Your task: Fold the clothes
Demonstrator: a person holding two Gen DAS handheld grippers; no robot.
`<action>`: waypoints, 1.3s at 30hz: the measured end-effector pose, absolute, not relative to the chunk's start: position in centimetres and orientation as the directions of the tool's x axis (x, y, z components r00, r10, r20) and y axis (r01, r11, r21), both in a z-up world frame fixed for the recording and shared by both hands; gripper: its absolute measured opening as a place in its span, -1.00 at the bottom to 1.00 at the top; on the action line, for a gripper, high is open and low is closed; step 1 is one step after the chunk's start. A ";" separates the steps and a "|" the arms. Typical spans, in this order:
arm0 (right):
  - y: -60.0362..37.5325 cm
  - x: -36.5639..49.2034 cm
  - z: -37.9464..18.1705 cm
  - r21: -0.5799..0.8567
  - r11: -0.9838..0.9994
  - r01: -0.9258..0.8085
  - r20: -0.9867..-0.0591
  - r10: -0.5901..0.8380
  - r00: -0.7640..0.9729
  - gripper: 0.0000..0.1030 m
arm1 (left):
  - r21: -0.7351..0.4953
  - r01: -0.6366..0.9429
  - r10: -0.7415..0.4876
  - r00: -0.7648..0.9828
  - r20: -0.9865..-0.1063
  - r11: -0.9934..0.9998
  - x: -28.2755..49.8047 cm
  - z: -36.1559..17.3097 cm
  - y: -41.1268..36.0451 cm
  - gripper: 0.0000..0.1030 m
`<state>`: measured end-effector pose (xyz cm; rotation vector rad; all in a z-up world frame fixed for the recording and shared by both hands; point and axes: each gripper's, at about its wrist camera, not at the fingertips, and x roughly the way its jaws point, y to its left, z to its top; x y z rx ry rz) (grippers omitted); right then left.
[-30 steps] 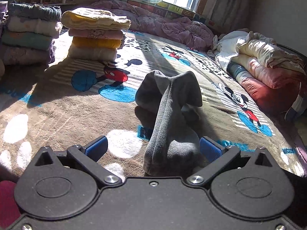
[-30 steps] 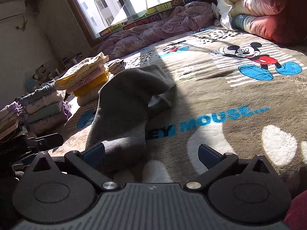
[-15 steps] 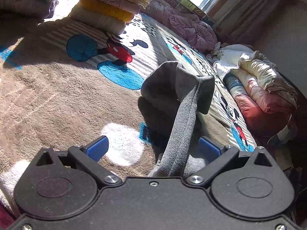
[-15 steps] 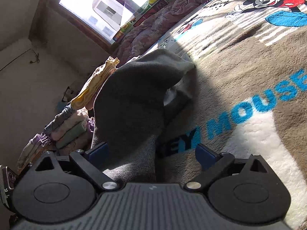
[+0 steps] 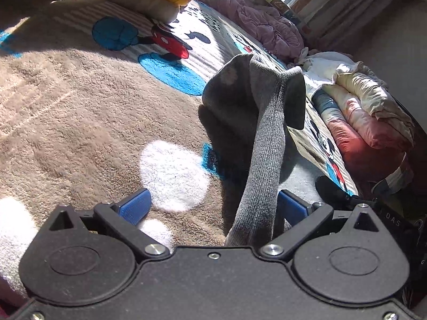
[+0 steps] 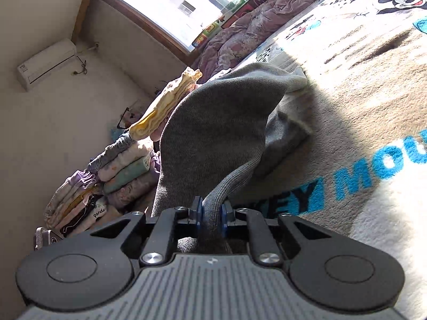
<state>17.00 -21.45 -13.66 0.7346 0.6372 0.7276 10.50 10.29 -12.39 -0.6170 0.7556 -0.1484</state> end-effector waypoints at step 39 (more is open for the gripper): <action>-39.5 14.9 -17.7 0.646 0.737 0.199 -0.480 0.189 0.857 -0.90 | -0.205 0.077 -0.188 0.778 -0.599 0.976 21.6 -11.6 1.1 -0.72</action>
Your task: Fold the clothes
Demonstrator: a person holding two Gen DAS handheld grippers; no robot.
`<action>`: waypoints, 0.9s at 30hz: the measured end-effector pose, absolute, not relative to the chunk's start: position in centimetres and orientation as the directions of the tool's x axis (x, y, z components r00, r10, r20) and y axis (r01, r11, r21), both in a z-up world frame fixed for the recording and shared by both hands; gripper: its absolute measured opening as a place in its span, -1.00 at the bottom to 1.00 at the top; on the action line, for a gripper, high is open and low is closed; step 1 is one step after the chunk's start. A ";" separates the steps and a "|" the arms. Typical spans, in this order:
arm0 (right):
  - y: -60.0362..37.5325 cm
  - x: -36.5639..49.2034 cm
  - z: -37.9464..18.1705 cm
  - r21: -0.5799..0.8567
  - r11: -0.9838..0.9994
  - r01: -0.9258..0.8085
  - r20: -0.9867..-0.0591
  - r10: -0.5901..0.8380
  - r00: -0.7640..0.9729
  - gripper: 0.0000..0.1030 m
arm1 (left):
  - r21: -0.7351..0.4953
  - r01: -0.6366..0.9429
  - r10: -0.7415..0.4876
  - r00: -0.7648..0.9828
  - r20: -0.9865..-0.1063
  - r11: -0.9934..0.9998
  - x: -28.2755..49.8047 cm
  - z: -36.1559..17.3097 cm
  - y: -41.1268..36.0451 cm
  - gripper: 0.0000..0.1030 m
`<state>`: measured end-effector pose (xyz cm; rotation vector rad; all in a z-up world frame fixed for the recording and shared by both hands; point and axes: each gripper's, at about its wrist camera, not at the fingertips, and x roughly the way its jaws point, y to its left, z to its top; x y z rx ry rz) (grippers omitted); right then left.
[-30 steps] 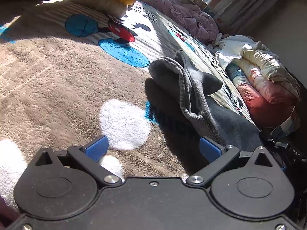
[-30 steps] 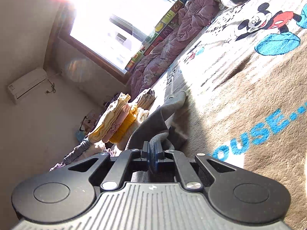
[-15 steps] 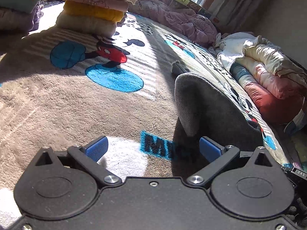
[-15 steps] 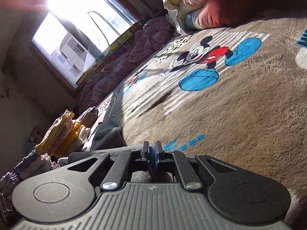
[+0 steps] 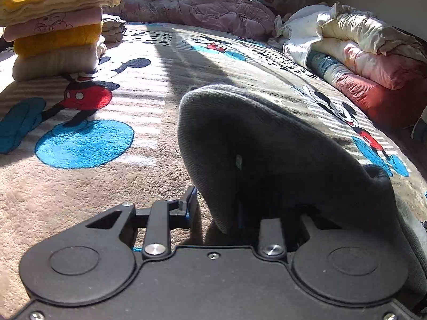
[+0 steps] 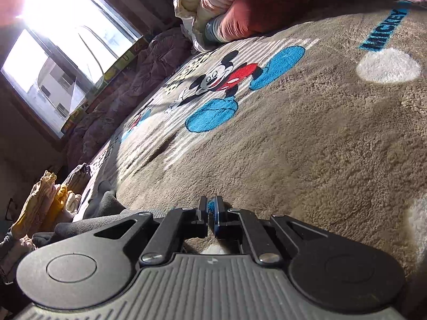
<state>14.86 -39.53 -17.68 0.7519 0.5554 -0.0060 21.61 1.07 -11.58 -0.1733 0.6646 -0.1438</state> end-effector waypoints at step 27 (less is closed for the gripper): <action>-34.3 12.9 -14.9 0.706 0.705 -0.067 -0.391 0.467 0.793 0.08 | 0.474 -0.066 0.331 0.800 -0.501 0.878 10.3 -7.1 11.9 0.25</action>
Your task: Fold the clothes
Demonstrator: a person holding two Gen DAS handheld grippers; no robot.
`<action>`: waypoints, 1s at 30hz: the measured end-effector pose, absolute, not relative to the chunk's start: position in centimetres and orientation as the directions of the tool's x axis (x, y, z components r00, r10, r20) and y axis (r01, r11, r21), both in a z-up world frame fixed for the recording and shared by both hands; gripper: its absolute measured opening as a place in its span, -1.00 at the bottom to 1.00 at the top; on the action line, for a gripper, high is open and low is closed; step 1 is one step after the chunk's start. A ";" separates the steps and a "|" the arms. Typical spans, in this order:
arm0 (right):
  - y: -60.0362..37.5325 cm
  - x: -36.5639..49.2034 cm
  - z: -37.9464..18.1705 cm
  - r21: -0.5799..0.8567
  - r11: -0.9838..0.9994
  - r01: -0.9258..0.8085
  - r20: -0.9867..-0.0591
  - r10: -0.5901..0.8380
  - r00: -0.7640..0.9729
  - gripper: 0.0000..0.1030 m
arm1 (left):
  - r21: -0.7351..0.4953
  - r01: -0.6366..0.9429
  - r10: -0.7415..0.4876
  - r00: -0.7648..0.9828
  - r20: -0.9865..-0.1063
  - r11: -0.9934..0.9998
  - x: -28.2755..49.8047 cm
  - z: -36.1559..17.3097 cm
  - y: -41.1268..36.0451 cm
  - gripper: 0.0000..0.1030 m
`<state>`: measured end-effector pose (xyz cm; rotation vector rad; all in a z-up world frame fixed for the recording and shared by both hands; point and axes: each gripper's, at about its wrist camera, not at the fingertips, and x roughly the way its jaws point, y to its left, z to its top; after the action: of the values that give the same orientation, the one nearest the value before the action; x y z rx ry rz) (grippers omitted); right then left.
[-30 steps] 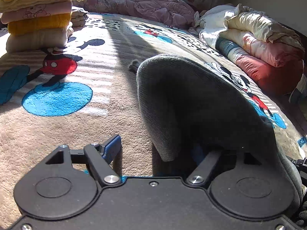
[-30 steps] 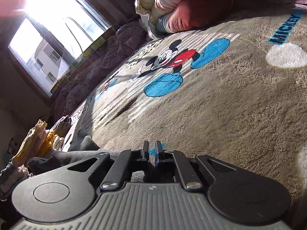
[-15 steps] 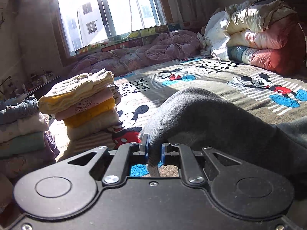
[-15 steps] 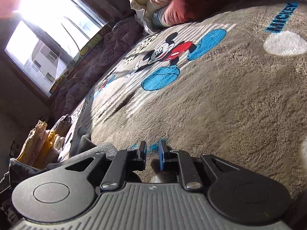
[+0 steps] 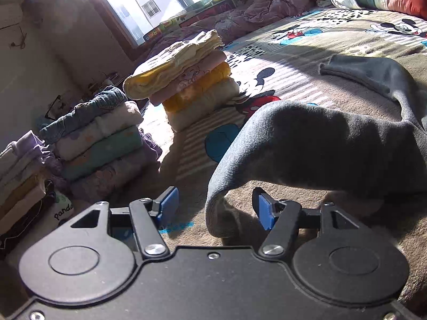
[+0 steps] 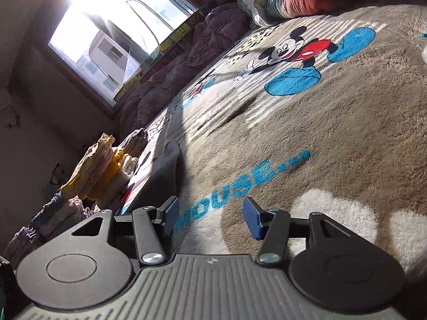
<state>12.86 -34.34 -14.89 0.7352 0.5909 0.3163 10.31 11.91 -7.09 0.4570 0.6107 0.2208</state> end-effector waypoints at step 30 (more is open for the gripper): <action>-28.3 11.4 -17.4 0.813 0.561 -0.156 -0.355 0.691 0.629 -0.03 | -0.340 0.032 -0.288 0.610 -0.738 0.940 36.3 -7.8 1.2 0.27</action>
<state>11.41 -28.33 -17.36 0.8319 0.7318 0.5553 36.27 1.24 -7.84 -0.3076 0.8996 -0.1884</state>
